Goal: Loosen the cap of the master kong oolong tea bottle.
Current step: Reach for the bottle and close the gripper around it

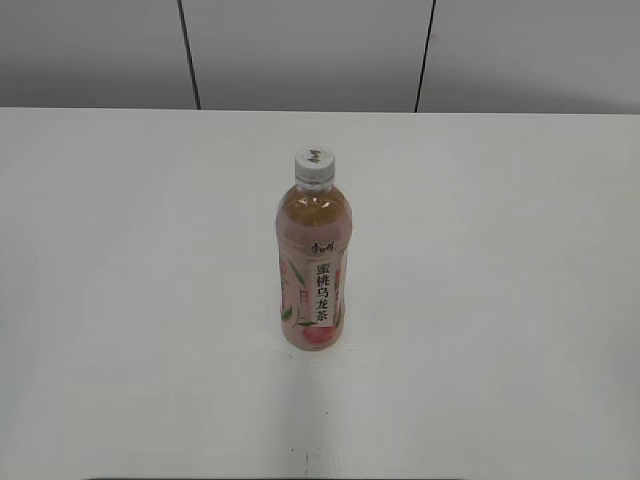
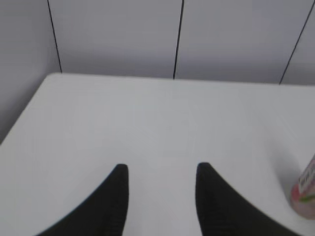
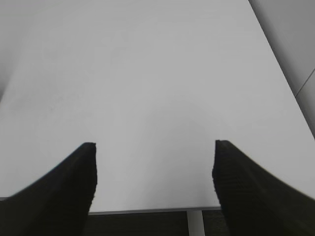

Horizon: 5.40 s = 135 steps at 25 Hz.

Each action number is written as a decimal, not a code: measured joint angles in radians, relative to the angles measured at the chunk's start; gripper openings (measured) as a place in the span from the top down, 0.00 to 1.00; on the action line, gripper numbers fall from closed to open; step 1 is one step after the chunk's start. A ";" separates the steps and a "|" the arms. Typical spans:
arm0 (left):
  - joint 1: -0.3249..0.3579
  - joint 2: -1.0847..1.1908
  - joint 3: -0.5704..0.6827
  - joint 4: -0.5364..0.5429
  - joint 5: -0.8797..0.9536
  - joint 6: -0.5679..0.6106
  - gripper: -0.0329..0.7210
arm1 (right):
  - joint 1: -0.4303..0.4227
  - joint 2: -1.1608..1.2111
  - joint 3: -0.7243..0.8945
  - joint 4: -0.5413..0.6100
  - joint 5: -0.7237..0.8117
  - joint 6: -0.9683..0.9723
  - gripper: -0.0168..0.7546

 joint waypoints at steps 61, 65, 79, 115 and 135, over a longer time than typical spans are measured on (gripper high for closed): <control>-0.222 0.515 0.309 -0.162 -0.881 0.112 0.58 | 0.000 0.000 0.000 0.000 0.000 0.000 0.26; -0.322 0.516 0.369 -0.099 -1.026 0.037 0.58 | 0.000 0.000 0.000 0.000 0.000 0.000 0.26; -0.356 0.945 0.433 0.136 -1.528 -0.082 0.25 | 0.000 0.000 0.000 0.000 0.000 0.000 0.26; -0.363 1.885 0.090 0.683 -2.100 -0.121 0.18 | 0.000 0.000 0.000 0.000 0.000 0.000 0.26; -0.535 1.920 -0.027 0.520 -1.979 -0.121 0.18 | 0.000 0.000 0.000 0.000 0.000 0.000 0.26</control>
